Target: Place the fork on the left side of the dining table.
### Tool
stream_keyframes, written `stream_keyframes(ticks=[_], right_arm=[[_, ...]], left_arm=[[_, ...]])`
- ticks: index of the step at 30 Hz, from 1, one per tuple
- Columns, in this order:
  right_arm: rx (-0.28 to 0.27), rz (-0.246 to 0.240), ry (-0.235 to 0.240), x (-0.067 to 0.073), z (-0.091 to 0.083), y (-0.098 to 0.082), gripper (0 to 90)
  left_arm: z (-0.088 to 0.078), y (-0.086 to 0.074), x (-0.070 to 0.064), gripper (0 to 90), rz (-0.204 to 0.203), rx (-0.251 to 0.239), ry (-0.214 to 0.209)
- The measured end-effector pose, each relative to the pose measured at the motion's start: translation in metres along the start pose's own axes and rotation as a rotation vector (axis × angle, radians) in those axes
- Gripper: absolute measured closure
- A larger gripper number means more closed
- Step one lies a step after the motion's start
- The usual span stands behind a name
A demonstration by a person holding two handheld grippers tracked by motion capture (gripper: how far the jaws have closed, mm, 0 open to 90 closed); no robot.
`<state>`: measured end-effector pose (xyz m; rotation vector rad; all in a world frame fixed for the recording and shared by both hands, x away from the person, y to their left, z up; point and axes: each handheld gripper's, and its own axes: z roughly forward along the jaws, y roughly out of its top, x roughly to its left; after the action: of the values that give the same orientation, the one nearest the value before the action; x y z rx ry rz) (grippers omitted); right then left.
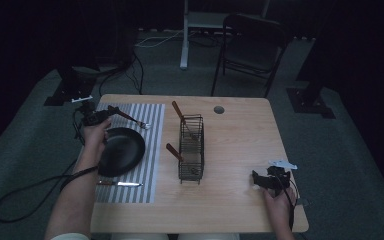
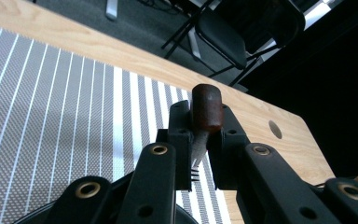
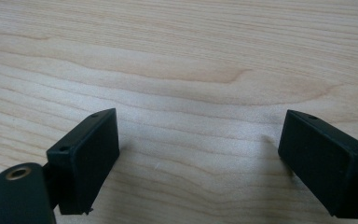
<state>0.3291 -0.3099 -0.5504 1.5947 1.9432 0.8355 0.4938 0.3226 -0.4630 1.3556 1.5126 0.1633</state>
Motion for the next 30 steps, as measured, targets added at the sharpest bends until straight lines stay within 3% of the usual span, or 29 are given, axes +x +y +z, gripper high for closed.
stream_keyframes(ticks=[2, 5, 6, 8, 10, 12, 14, 18, 20, 22, 25, 26, 28, 30], right_arm=[[0.0, 0.0, 0.0, 0.0, 0.0, 0.0, 12.0], [0.0, 0.0, 0.0, 0.0, 0.0, 0.0, 12.0], [0.0, 0.0, 0.0, 0.0, 0.0, 0.0, 12.0], [0.0, 0.0, 0.0, 0.0, 0.0, 0.0, 12.0], [0.0, 0.0, 0.0, 0.0, 0.0, 0.0, 12.0], [0.0, 0.0, 0.0, 0.0, 0.0, 0.0, 12.0], [0.0, 0.0, 0.0, 0.0, 0.0, 0.0, 12.0], [0.0, 0.0, 0.0, 0.0, 0.0, 0.0, 12.0], [0.0, 0.0, 0.0, 0.0, 0.0, 0.0, 12.0], [0.0, 0.0, 0.0, 0.0, 0.0, 0.0, 12.0], [0.0, 0.0, 0.0, 0.0, 0.0, 0.0, 12.0], [0.0, 0.0, 0.0, 0.0, 0.0, 0.0, 12.0], [0.0, 0.0, 0.0, 0.0, 0.0, 0.0, 12.0], [0.0, 0.0, 0.0, 0.0, 0.0, 0.0, 12.0]], left_arm=[[0.001, -0.001, 0.005, 80.5, -0.024, -0.003, -0.012], [0.002, 0.0, 0.011, 80.1, -0.029, 0.002, -0.03], [0.002, 0.0, 0.012, 79.0, -0.019, 0.002, -0.009], [0.001, 0.0, 0.016, 67.9, -0.02, -0.014, 0.019], [0.002, -0.002, 0.02, 66.3, -0.03, -0.015, 0.036], [0.004, -0.002, 0.021, 57.4, -0.018, 0.002, 0.075], [0.006, -0.003, 0.024, 55.3, -0.026, 0.014, 0.074], [0.011, -0.004, 0.026, 38.7, -0.029, 0.029, 0.134], [0.013, -0.005, 0.027, 36.4, -0.033, 0.029, 0.163], [0.014, -0.005, 0.029, 27.8, -0.015, 0.039, 0.184], [0.016, -0.006, 0.031, 27.7, 0.037, 0.009, 0.221], [0.017, -0.006, 0.031, 27.7, 0.037, 0.004, 0.229], [0.017, -0.006, 0.032, 27.7, 0.036, 0.005, 0.228], [0.023, -0.007, 0.034, 27.7, 0.065, 0.041, 0.275]])
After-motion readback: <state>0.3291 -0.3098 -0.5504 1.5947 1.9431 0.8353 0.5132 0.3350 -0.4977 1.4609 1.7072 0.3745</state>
